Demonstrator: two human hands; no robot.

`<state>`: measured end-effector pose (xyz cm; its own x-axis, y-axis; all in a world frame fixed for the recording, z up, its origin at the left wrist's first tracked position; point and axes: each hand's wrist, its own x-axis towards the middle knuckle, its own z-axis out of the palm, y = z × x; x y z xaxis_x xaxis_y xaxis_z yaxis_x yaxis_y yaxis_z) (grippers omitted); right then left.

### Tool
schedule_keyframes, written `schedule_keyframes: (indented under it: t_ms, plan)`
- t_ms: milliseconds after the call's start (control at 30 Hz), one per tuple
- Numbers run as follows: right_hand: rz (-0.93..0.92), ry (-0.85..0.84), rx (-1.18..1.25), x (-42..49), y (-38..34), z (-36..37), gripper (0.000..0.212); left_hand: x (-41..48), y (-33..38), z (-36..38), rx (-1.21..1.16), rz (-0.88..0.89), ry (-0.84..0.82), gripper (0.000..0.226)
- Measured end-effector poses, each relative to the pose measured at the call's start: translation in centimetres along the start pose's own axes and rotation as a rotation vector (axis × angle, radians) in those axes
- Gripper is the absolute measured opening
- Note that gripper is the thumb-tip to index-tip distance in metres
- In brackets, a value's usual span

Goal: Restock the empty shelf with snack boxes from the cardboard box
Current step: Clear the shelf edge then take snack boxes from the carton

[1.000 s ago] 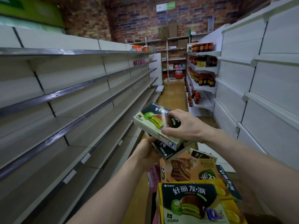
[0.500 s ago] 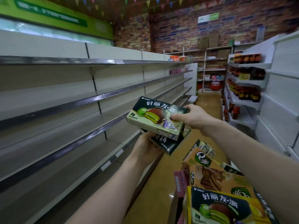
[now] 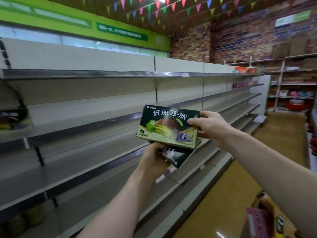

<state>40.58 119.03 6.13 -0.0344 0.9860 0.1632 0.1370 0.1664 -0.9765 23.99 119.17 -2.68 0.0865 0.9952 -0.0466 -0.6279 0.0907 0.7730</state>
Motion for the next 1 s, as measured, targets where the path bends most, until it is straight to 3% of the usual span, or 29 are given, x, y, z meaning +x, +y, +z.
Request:
schedule_keyframes:
  t_ms: [133,267,400,700,1000]
  plan:
    - [-0.013,-0.084,0.107,1.0,-1.6,7.0,0.017,-1.0,5.3,-5.7,0.041,0.071,0.084,0.026]
    - [-0.051,-0.149,0.175,2.0,-3.0,13.7,0.02,-2.6,10.9,-11.1,0.042,0.118,0.204,0.037]
    - [-0.074,-0.161,0.247,3.0,-4.4,20.1,0.015,-5.2,16.1,-15.6,0.099,0.203,0.286,0.017]
    - [-0.07,-0.322,0.367,2.9,-6.7,33.2,0.016,-11.4,26.2,-25.0,0.189,0.261,0.56,0.05]
    - [0.002,-0.493,0.403,2.9,-8.6,43.7,0.016,-16.9,33.1,-30.2,0.3,0.312,0.766,0.04]
